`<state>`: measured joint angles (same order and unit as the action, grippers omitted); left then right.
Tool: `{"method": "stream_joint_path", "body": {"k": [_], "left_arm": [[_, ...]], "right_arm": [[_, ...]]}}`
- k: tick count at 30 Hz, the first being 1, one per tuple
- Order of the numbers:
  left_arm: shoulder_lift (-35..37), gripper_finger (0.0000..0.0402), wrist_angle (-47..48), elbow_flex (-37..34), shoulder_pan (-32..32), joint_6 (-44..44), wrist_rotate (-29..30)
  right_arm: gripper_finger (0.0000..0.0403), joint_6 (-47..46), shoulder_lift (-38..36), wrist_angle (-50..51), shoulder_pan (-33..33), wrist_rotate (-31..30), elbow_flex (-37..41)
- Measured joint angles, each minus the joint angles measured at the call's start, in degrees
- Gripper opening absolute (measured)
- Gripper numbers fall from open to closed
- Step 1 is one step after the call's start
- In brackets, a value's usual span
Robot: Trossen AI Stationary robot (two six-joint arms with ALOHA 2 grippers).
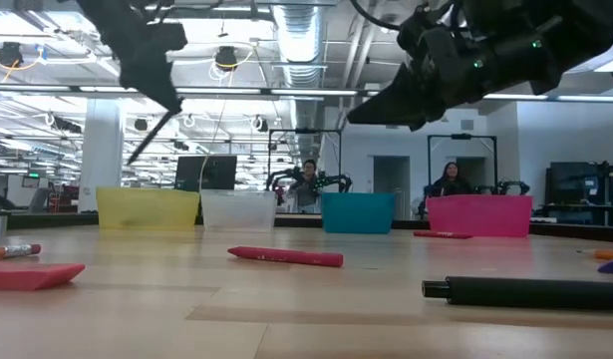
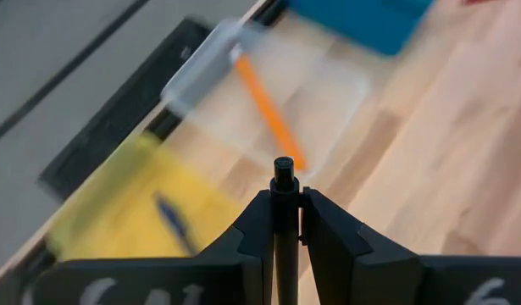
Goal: Sort crayons/erasers/pens/pencils in bins
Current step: Put the black pen into the yellow bin
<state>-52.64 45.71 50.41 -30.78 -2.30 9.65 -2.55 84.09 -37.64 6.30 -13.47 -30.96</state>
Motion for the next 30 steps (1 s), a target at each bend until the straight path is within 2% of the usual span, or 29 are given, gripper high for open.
{"method": "stream_joint_path", "body": {"k": [5,12,16,21,30], "left_arm": [[-2.2,0.0037,1.78,1.09,-8.31,1.8,-1.84],[-11.64,0.0037,-0.83,3.97,-18.23,8.84,-6.1],[-14.89,0.0037,-2.21,5.07,-19.78,10.03,-8.11],[-17.36,0.0037,-2.22,6.04,-22.07,10.48,-7.91],[-27.78,0.0037,-4.96,6.04,-26.13,10.87,-10.95]], "right_arm": [[0.0005,-0.36,0.33,0.37,0.05,0.22,0.02],[0.0005,-0.37,0.37,-0.69,0.07,0.2,0.02],[0.0003,-0.41,0.39,-0.58,0.22,0.2,0.02],[0.0004,-0.43,0.39,-0.7,0.47,0.2,0.02],[0.0004,-0.56,0.41,-1.02,1.21,0.2,0.02]]}}
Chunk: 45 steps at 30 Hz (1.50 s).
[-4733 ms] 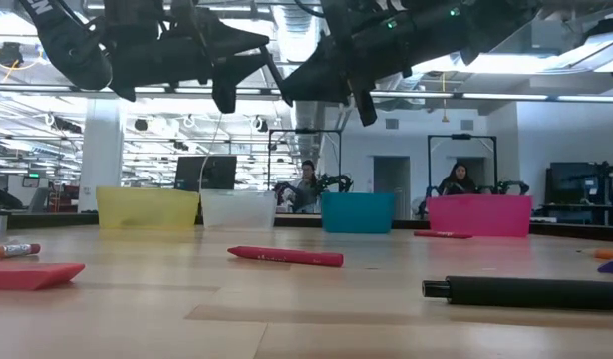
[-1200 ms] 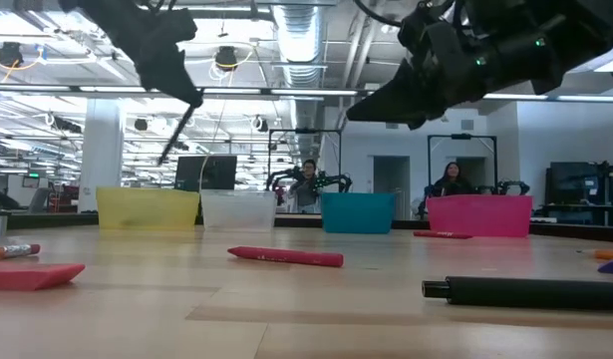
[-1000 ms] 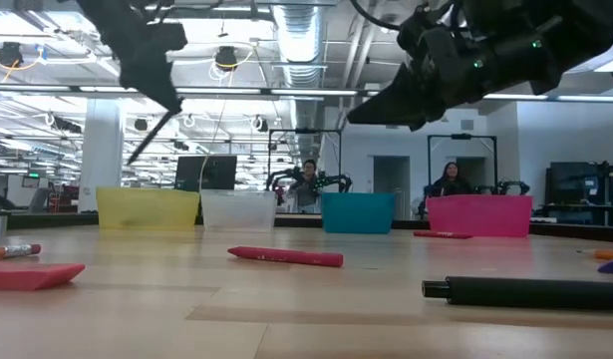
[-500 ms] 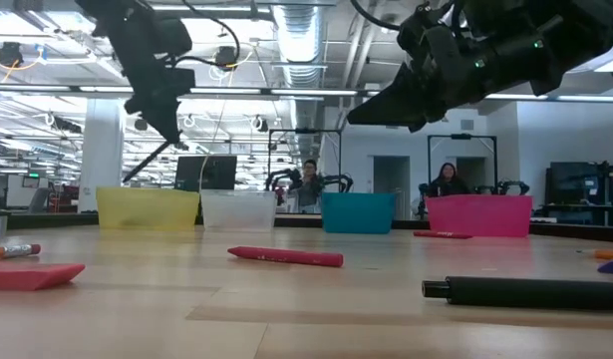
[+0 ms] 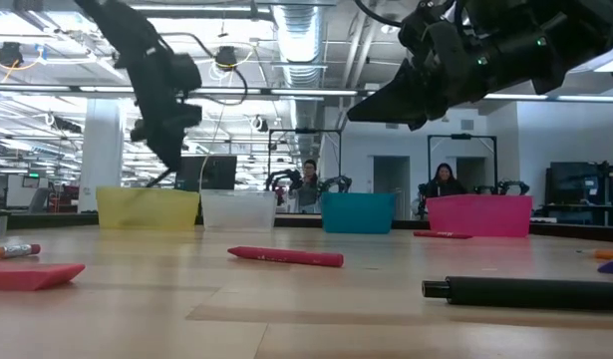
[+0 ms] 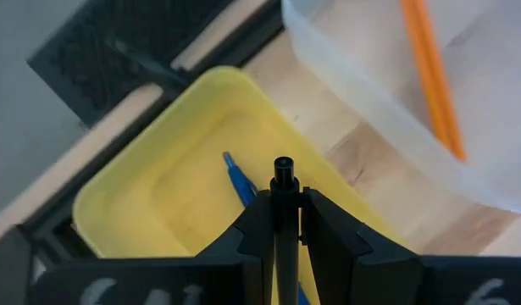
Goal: Sort crayons/erasers/pens/pencils in bins
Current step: Put the black pen into the yellow bin, then put the blue eraser into the blue bin
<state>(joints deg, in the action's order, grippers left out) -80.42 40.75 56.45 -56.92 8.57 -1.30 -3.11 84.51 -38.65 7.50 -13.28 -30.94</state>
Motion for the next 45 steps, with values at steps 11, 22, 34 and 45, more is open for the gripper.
{"method": "stream_joint_path", "body": {"k": [11,22,34,45], "left_arm": [[-8.25,0.0042,-0.4,0.0,-3.29,0.87,-0.2],[-8.74,0.0105,-0.78,-0.02,-3.68,1.18,-0.46],[-2.72,0.0125,-0.79,-0.09,-3.42,2.19,0.56],[14.46,0.0036,-6.01,-2.0,6.7,5.77,-0.44]], "right_arm": [[0.0003,0.07,0.0,0.01,0.03,-0.01,0.0],[0.0002,0.15,0.0,0.02,0.03,-0.02,-0.02],[0.0004,0.46,0.0,0.04,0.0,-0.02,-0.02],[0.0004,0.59,0.0,0.04,0.0,-0.04,-0.02]]}}
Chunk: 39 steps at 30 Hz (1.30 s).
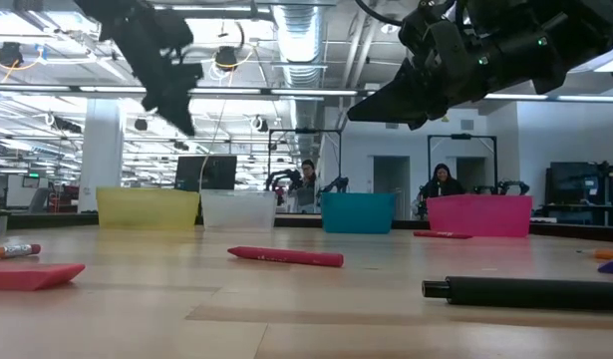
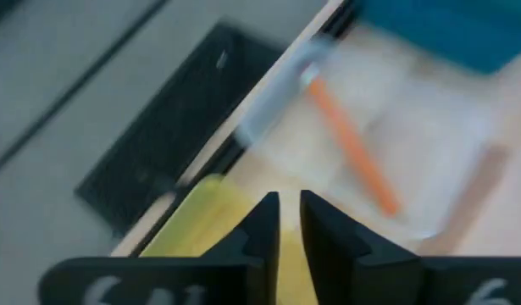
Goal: Sort crayons/erasers/pens/pencils in bins
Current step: Put the blue eraser into the blue bin
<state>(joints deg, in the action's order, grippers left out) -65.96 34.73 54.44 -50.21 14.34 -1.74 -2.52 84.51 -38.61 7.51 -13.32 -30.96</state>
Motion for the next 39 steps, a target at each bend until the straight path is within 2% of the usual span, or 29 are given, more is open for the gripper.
{"method": "stream_joint_path", "body": {"k": [4,10,21,29,39], "left_arm": [[5.79,0.0006,-7.74,-4.12,6.68,-1.37,-2.18],[11.21,0.0004,-18.9,-11.04,16.59,-4.81,-2.31],[11.48,0.0002,-41.58,-23.6,30.53,-8.28,-2.13],[11.48,0.0002,-55.18,-30.0,35.64,-10.64,-2.09],[11.46,0.0001,-66.34,-35.99,36.76,-11.48,-2.0]], "right_arm": [[0.0002,0.01,0.0,0.01,0.0,0.0,0.0],[0.0003,0.01,0.02,0.02,0.0,0.0,-0.02],[0.0002,0.0,0.02,0.24,0.0,0.0,-0.02],[0.0006,0.01,0.02,0.5,0.0,-0.02,-0.02],[0.0002,-0.9,-0.91,4.07,0.9,-0.35,-0.75]]}}
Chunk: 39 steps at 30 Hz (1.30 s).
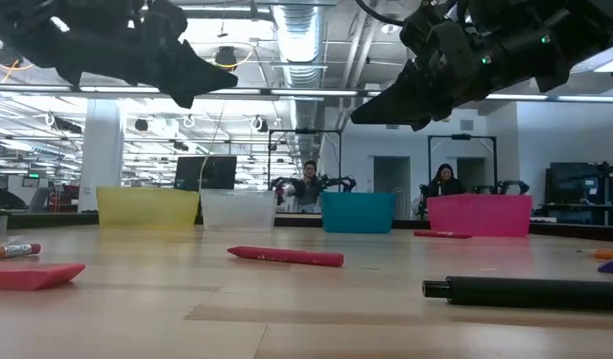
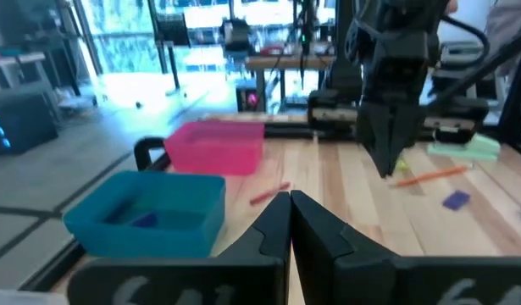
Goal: Sort crayons/erasers/pens/pencils in bins
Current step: Put the blue eraser into the blue bin
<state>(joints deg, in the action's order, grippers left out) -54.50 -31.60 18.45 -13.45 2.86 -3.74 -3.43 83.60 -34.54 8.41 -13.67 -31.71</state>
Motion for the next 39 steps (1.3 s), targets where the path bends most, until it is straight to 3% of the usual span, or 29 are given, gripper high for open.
{"method": "stream_joint_path", "body": {"k": [7,14,20,29,39], "left_arm": [[0.02,0.0001,-2.11,-1.61,-0.01,1.56,0.02],[0.0,0.0001,-1.84,-1.68,-0.02,3.56,0.04],[0.0,0.0001,-1.37,-1.68,-0.02,3.91,0.04],[0.0,0.0001,-0.6,-1.68,-0.02,4.43,0.02],[0.0,0.0001,1.16,-1.66,-0.02,4.67,0.02]], "right_arm": [[0.0002,-10.82,-2.75,28.95,2.53,-6.21,-8.79],[0.0002,-27.62,-2.63,58.67,6.36,-6.09,-18.34],[0.0003,-41.93,-2.63,76.57,9.38,-3.79,-22.7],[0.0003,-55.8,-2.63,78.44,14.03,3.21,-23.11],[0.0034,-75.01,0.18,77.0,25.33,3.46,-23.14]]}}
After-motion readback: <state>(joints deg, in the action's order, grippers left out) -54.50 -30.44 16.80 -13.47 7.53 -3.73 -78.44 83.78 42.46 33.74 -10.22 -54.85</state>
